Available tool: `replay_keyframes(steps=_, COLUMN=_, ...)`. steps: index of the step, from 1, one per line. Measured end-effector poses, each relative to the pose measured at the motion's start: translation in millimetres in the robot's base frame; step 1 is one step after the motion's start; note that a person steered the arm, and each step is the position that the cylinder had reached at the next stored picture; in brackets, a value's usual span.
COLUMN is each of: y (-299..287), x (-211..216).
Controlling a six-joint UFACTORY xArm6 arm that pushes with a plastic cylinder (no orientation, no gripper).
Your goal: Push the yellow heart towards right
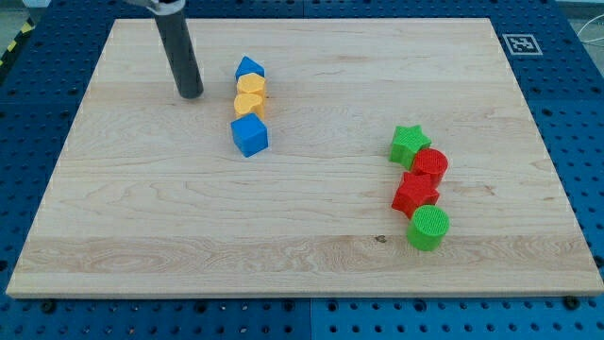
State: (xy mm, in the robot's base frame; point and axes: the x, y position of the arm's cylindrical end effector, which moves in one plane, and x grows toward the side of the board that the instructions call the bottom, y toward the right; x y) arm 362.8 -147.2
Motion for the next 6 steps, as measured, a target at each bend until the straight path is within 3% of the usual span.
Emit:
replay_keyframes(steps=2, y=39.7, x=28.1)
replay_keyframes(steps=6, y=104.0, x=33.4)
